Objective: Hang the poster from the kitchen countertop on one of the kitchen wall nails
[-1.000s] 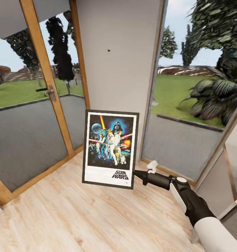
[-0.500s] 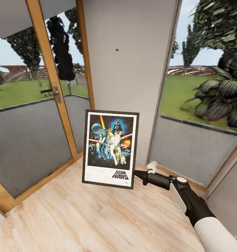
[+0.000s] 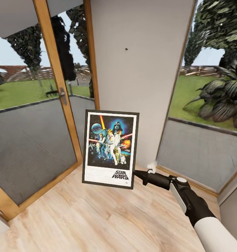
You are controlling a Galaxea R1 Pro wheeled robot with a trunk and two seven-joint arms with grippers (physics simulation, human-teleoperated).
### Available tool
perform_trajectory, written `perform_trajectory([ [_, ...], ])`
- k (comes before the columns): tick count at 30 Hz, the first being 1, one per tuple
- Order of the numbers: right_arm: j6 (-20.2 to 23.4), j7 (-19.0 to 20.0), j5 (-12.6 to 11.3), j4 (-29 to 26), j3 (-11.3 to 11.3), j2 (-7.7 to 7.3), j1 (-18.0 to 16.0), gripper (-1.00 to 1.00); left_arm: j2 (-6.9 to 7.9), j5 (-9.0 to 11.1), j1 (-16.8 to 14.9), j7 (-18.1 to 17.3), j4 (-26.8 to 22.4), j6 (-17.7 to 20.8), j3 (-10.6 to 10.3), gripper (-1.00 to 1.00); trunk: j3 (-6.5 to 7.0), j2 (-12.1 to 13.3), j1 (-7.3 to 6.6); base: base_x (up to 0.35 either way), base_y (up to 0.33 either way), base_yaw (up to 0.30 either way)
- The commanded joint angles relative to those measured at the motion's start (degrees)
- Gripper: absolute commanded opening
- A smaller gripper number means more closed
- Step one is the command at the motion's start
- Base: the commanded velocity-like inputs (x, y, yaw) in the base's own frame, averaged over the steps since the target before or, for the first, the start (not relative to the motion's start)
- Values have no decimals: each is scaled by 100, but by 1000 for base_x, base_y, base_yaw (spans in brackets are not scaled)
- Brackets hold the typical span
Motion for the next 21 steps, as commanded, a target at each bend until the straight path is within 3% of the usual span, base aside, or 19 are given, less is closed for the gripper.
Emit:
perform_trajectory([
  [1,66,14,-71,-1,14,-5,-6,-100,0,-1,0,-3,-4,-8,3,100,-10,-11,6,209,300,0],
  [7,66,14,-70,-1,14,-5,-6,-100,0,-1,0,-3,-4,-8,2,100,-8,-11,6,209,301,-81],
  [21,66,14,-72,-1,14,-5,-6,-100,0,-1,0,-3,-4,-8,7,100,39,-11,6,209,303,-258],
])
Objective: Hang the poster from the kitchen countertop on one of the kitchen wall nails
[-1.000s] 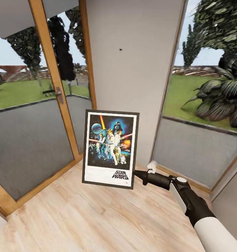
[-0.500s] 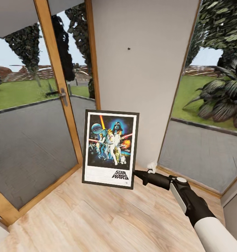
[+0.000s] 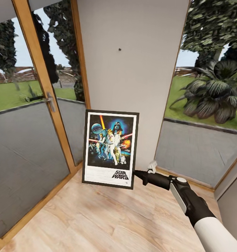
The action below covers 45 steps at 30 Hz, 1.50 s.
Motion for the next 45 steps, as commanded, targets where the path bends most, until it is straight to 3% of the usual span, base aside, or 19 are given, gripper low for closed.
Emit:
perform_trajectory([
  [1,66,14,-70,0,14,-4,-7,-100,0,-1,1,-3,-4,-8,2,100,-7,-11,6,209,304,-284],
  [8,66,14,-68,0,10,-4,-7,-100,0,-1,1,-3,-4,-8,2,100,16,-11,6,209,304,-232],
  [27,75,23,-76,-9,6,-4,-7,-100,0,-1,1,-3,-4,-8,2,100,19,-11,6,209,305,-32],
  [45,75,23,-76,-9,9,-4,-7,-100,0,-1,1,-3,-4,-8,2,100,33,-11,6,209,305,-272],
])
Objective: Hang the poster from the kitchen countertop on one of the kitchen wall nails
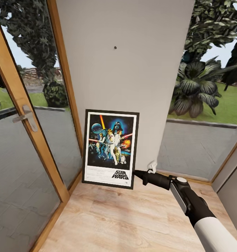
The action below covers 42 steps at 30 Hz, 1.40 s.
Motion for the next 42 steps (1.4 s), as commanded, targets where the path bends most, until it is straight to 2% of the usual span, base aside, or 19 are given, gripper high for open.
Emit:
perform_trajectory([
  [1,66,14,-71,0,13,-4,-7,-100,0,-1,1,-3,-4,-8,2,100,-8,-11,6,209,305,-300],
  [19,66,14,-71,0,11,-4,-7,-100,1,-6,1,-3,-4,-8,2,100,44,-11,6,208,305,-300],
  [26,66,14,-71,0,11,-4,-7,-100,0,-9,1,-3,-4,-13,2,100,67,-11,6,75,104,-281],
  [31,66,14,-71,0,12,-4,-7,-100,4,-10,1,-3,-5,-16,2,100,71,-11,6,105,10,-66],
  [42,65,6,-71,0,19,-4,-7,-100,9,-10,1,-3,-6,-16,2,100,71,-11,6,316,52,-4],
])
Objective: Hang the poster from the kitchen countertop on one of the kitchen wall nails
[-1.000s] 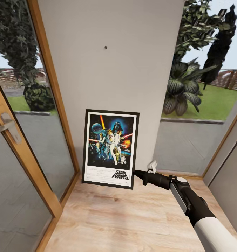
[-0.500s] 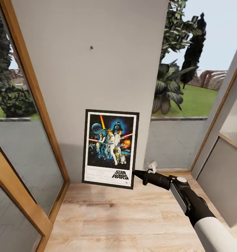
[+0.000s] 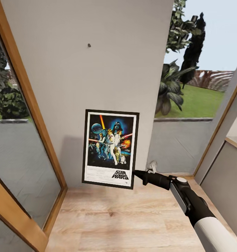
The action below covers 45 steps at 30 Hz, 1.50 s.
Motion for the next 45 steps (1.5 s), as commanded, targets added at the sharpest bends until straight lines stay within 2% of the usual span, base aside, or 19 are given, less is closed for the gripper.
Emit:
perform_trajectory([
  [1,63,13,-71,-1,14,-5,-5,-100,-1,-2,0,-3,-6,-8,3,100,-11,-11,7,334,96,0],
  [26,59,16,-71,-1,8,-5,-5,-100,-1,-2,0,-3,-8,-8,3,100,-11,-11,7,329,98,0],
  [39,78,54,-75,-41,14,-5,-5,-100,-15,-2,0,-3,-3,-13,-5,100,-11,-11,7,39,9,0],
  [43,134,43,-82,-551,8,-5,-5,-100,-22,-2,0,-3,-11,-17,-6,100,-11,-11,7,0,0,0],
  [44,1251,17,-74,-1613,-11,5,-5,-100,-19,-2,0,-3,-6,-17,-6,100,-11,-11,7,0,0,0],
  [45,1437,12,-73,-1774,-18,11,-7,-100,-19,-2,0,-3,-5,-17,-6,100,-11,-11,7,0,0,0],
])
